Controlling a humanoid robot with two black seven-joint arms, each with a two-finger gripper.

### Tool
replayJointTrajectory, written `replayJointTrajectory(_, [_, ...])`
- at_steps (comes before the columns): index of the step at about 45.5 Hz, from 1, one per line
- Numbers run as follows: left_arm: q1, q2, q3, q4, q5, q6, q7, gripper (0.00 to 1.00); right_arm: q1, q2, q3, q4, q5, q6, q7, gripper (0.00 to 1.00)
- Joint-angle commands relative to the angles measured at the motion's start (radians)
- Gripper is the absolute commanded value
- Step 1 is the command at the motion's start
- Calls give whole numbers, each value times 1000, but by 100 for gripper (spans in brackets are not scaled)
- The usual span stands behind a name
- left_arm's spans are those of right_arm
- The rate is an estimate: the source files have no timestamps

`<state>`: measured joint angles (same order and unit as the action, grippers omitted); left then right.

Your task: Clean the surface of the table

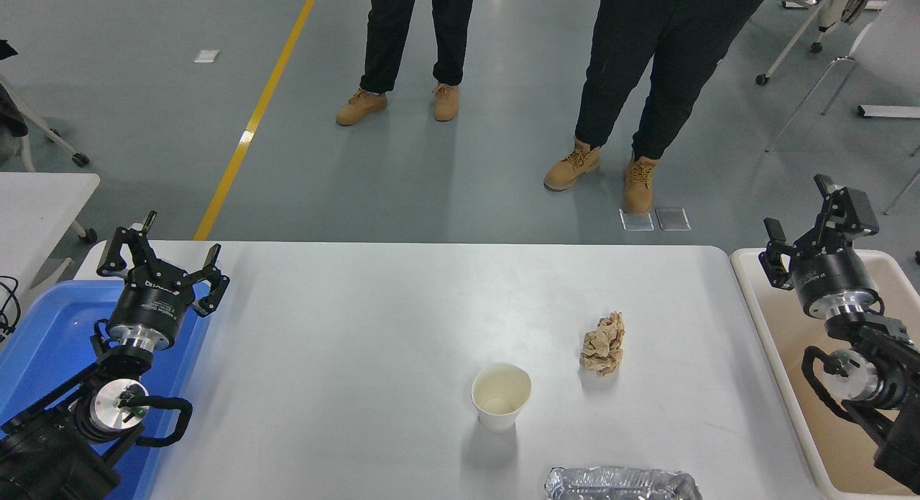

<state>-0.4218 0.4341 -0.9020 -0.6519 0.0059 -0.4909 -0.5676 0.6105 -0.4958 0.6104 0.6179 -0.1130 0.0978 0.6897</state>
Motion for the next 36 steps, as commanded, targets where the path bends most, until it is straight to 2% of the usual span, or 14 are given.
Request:
replayJointTrajectory(1, [0,0,0,0,0,0,0,99,-3,-38,-11,-6,1,17,-2,99])
replayJointTrajectory(11, [0,0,0,0,0,0,0,99,-17,-104,-35,6,-7,39,-7,98])
replayJointTrajectory(23, [0,0,0,0,0,0,0,99,61,-248,-270,32,-23,138,-12,98])
replayJointTrajectory(36, [0,0,0,0,0,0,0,99,155,-371,-362,74,-243,281,-10,98])
